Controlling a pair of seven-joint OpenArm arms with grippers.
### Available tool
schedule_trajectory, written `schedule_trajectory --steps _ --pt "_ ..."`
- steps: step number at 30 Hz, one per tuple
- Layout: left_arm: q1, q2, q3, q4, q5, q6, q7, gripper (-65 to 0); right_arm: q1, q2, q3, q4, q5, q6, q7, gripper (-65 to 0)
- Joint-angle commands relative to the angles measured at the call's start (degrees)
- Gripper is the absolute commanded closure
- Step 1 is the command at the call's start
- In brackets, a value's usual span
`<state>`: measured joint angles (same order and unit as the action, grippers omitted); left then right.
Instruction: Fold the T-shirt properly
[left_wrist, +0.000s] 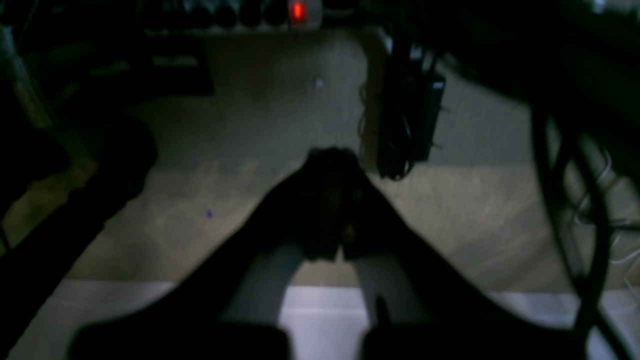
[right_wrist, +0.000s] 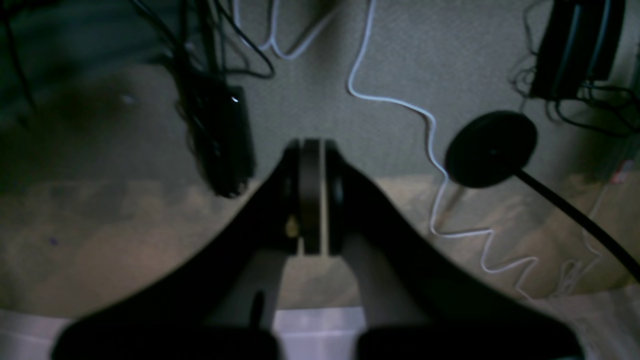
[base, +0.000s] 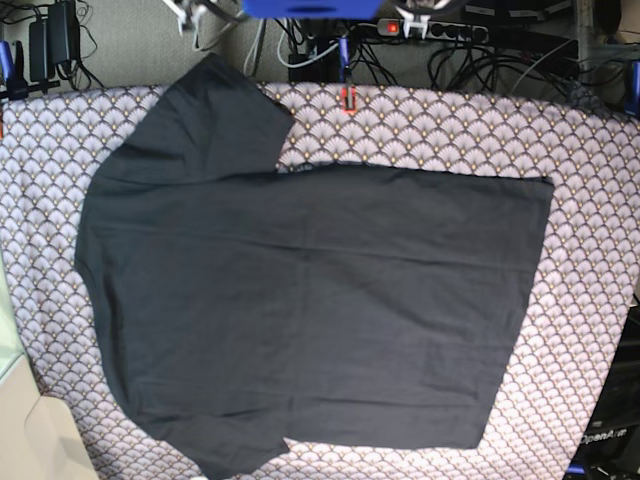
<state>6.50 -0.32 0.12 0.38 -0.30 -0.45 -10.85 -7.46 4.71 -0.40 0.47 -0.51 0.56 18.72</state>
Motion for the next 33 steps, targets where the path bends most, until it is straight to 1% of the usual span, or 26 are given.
schedule_trajectory --steps 1,5,9,12,15,18,20,21,22,25,29,31,33 --pt "1.37 -0.17 0.01 -0.07 -0.01 -0.21 -1.85 0.0 -1.11 0.26 0.01 -0.07 0.47 -0.6 1.72 0.0" --pt "5.67 -0.17 -0.08 -0.25 -0.1 -0.21 -9.59 0.0 -5.24 1.31 -0.08 -0.07 0.47 -0.51 9.63 0.0" --pt "9.54 -0.25 -0.08 -0.25 -0.19 -0.21 -18.12 0.0 -10.16 2.19 -1.4 -0.07 0.47 -0.51 20.8 0.0" --pt "12.71 -1.22 -0.16 -0.25 -0.19 -0.3 -25.15 0.0 -14.47 2.45 -2.54 -0.16 0.47 -0.51 32.05 0.0" --pt "16.22 -1.84 -0.16 -0.25 -0.19 -0.3 -34.55 0.0 -18.78 3.07 -2.63 -0.16 0.47 -0.51 44.62 0.0" --pt "19.65 -2.45 -0.16 -0.25 -0.19 -0.3 -43.7 0.0 -21.59 3.6 -2.63 -0.25 0.47 -0.51 53.59 0.0" --pt "21.67 -2.63 -0.16 -0.34 -0.19 -0.3 -50.12 0.0 -23.09 3.77 -2.63 -0.25 0.47 -0.51 58.33 0.0" --pt "22.73 -2.63 -0.16 -0.34 -0.19 -0.3 -52.84 0.0 -23.61 3.95 -2.54 -0.25 0.47 -0.51 60.09 0.0" --pt "23.96 -2.54 -0.16 -0.34 -0.19 -0.3 -56.09 0.0 -24.32 4.39 -2.54 0.01 0.47 -0.51 60.53 0.0" --pt "26.77 -2.36 -0.16 -0.34 -0.19 -0.3 -64.44 0.0 -25.28 4.48 -2.54 0.19 0.47 -0.51 60.27 0.0" --pt "29.32 -1.75 -0.16 3.35 -0.19 -0.3 -64.53 0.0 -27.13 5.09 -4.21 4.15 0.47 -0.51 60.36 0.0" --pt "32.31 -1.22 -0.16 8.72 -0.19 -0.3 -64.53 0.0 -29.77 6.06 -5.27 10.56 0.47 -0.51 60.27 0.0" --pt "36.0 -0.96 -0.16 16.63 -0.19 -0.3 -64.44 0.0 -33.72 6.32 -5.27 18.04 0.47 -0.51 60.09 0.0"
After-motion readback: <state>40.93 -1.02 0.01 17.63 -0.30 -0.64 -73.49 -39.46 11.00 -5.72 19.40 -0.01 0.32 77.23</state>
